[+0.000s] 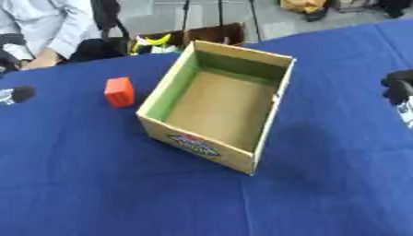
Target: Pick up objects on the table and place them in the box.
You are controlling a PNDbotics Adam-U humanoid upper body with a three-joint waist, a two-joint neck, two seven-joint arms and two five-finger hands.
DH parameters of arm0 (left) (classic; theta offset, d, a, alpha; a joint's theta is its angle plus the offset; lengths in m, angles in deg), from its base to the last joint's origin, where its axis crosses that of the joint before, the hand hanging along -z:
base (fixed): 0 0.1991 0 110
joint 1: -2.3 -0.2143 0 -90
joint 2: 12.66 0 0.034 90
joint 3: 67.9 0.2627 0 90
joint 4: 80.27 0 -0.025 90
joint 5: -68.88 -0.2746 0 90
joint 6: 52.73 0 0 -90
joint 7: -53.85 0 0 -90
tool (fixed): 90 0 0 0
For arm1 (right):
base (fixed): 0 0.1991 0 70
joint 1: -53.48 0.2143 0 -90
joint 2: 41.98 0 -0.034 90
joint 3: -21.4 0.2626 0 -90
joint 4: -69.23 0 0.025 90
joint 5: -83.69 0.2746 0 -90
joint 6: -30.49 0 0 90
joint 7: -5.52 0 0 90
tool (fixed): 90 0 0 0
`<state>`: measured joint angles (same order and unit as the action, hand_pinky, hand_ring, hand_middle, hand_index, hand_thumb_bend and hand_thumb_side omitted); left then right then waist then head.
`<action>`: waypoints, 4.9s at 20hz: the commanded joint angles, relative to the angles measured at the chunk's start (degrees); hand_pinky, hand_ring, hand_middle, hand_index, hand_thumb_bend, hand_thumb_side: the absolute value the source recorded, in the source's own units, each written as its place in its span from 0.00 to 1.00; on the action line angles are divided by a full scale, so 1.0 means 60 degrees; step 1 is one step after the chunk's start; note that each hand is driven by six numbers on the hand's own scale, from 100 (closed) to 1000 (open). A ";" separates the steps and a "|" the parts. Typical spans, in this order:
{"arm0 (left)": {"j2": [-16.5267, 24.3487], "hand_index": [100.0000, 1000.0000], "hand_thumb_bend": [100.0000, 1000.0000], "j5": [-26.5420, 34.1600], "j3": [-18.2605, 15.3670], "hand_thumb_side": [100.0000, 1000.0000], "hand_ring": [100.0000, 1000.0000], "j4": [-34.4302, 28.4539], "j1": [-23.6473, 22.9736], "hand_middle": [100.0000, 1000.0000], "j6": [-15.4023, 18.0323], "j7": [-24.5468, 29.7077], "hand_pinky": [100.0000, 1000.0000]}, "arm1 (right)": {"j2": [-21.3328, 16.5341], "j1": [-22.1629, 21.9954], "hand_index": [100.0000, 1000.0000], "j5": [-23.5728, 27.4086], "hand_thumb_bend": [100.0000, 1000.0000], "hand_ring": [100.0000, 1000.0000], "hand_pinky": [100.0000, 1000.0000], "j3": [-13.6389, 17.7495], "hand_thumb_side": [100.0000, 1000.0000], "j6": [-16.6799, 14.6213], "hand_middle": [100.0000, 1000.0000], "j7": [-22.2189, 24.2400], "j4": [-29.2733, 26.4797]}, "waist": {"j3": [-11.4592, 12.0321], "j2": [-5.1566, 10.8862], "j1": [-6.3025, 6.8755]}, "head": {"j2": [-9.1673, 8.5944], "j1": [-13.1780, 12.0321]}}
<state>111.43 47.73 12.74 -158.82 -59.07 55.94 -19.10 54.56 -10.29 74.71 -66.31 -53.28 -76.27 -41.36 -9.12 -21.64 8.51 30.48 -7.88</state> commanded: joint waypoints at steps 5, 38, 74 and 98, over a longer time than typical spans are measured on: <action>0.0560 1.00 0.78 -0.0618 0.0351 0.61 0.76 0.1482 0.1138 0.93 0.0340 0.0966 0.54 | -0.0221 0.0207 0.68 0.0006 0.12 0.78 0.82 -0.0147 0.43 -0.0063 0.47 0.0153 -0.0061 | -0.0322 0.0136 0.0118 | -0.0103 -0.0432; -0.0757 0.98 0.76 -0.1785 0.0830 0.49 0.76 0.4195 0.3602 0.92 0.0095 0.2185 0.55 | -0.0400 0.0717 0.68 0.0255 0.11 0.78 0.82 -0.0437 0.43 -0.0281 0.47 0.0388 -0.0198 | -0.1379 -0.0213 0.0668 | -0.0559 -0.1219; -0.1014 0.82 0.38 -0.3773 0.0749 0.52 0.59 0.4810 0.3478 0.68 -0.0376 0.1669 0.33 | -0.0510 0.0726 0.68 0.0245 0.12 0.78 0.82 -0.0333 0.42 -0.0247 0.47 0.0373 -0.0176 | -0.1588 -0.0510 0.0740 | -0.0892 -0.1546; -0.0797 0.62 0.00 -0.2932 0.0775 0.54 0.43 0.3953 0.3300 0.45 -0.0720 -0.0288 0.10 | -0.0411 0.0523 0.68 0.0198 0.13 0.77 0.82 -0.0299 0.42 -0.0198 0.47 0.0345 -0.0195 | -0.1510 -0.0203 0.0740 | -0.0706 -0.1458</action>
<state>103.71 29.33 17.99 -133.44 -39.85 51.79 -20.10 52.51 -7.42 75.93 -68.39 -54.54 -74.10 -41.36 -18.34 -24.63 13.36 26.06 -16.77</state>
